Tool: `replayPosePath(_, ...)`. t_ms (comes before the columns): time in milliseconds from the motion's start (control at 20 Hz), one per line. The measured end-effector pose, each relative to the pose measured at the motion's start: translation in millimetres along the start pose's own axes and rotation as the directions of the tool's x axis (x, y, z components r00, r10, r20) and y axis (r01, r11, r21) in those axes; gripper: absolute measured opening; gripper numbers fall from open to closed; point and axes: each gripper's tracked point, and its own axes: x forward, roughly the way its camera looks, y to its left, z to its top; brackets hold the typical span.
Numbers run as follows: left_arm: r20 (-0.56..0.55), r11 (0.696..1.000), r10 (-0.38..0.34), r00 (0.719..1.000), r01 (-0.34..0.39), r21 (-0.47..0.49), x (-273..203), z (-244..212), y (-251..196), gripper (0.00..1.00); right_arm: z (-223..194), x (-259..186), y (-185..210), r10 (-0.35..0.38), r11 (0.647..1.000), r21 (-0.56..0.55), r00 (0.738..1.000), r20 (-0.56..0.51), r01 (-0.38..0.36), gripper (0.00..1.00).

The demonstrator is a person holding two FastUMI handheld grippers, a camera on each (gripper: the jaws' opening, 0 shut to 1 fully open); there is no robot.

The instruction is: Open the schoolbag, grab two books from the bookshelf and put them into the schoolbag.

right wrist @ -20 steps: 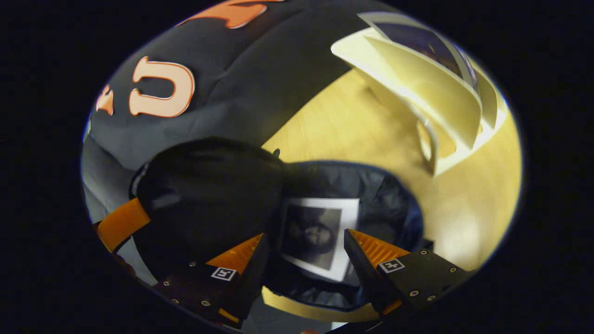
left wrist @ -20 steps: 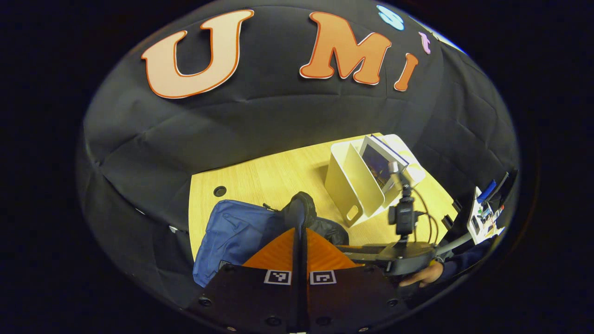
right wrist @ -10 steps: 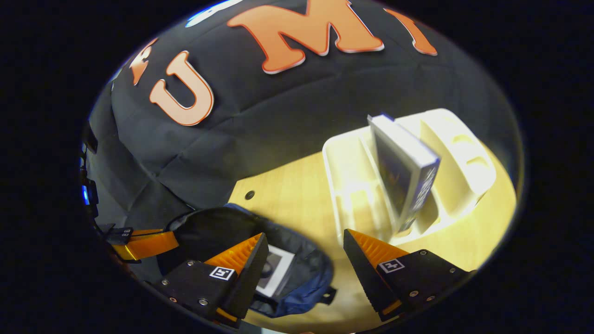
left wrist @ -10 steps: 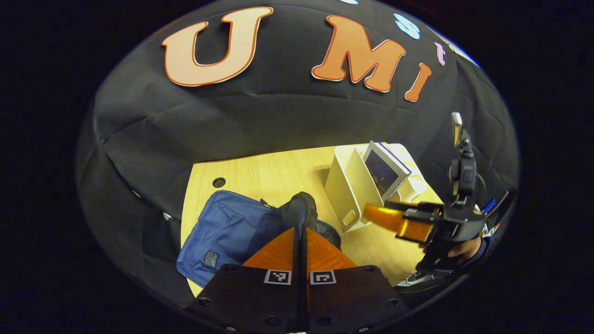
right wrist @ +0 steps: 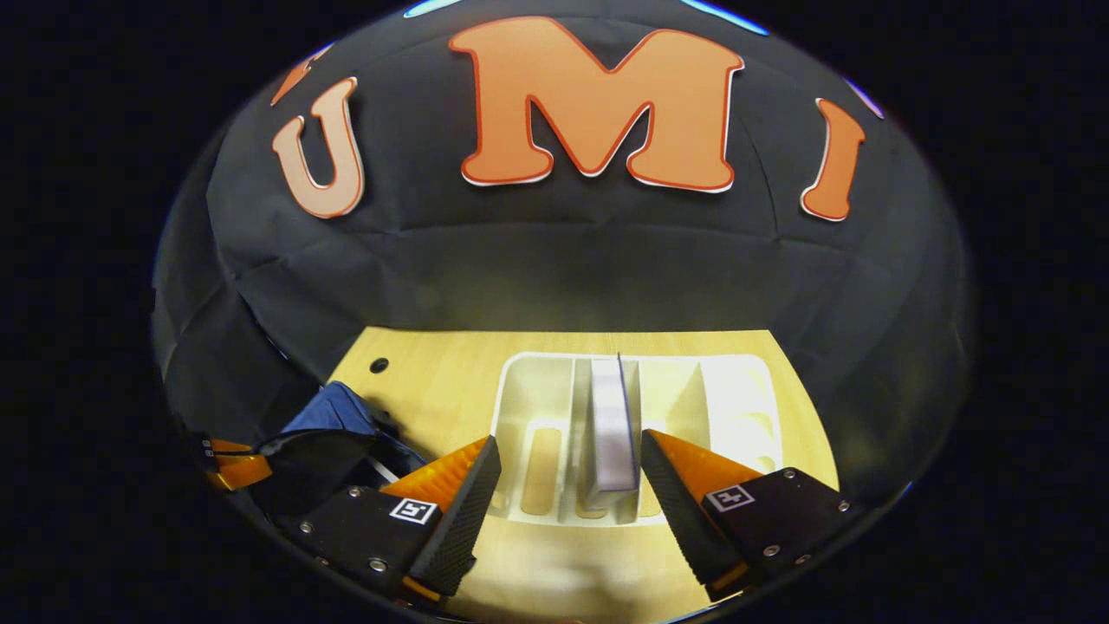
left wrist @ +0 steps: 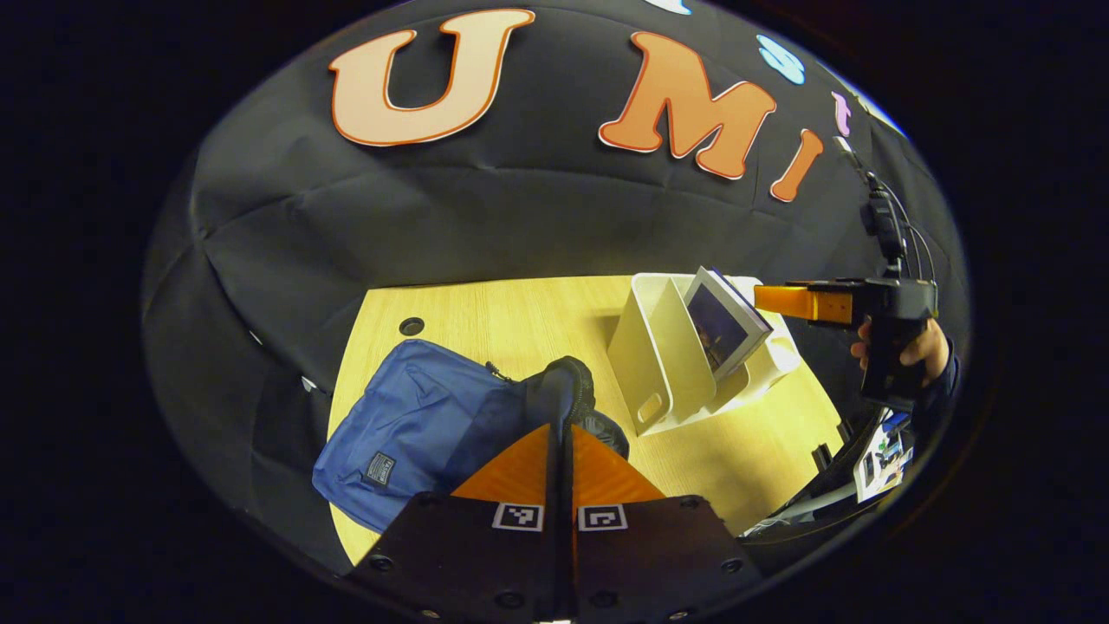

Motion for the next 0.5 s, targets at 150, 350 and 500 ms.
replayPosePath(150, 0.004, 1.000, 0.004, 1.000, -0.004, -0.011, -4, -1, 1, 0.01, -1, 28, -16, -0.010, 0.999, -0.035, 0.993, -0.115, 0.006, 0.97)
replayPosePath(350, -0.006, 1.000, 0.004, 1.000, -0.004, -0.028, -5, -8, 2, 0.01, -17, 67, -24, -0.014, 0.998, -0.065, 0.960, -0.281, -0.004, 0.95)
replayPosePath(500, -0.013, 0.999, -0.001, 1.000, 0.000, -0.039, -4, -9, 3, 0.01, -28, 80, -24, -0.030, 0.995, -0.098, 0.934, -0.356, -0.005, 0.81)
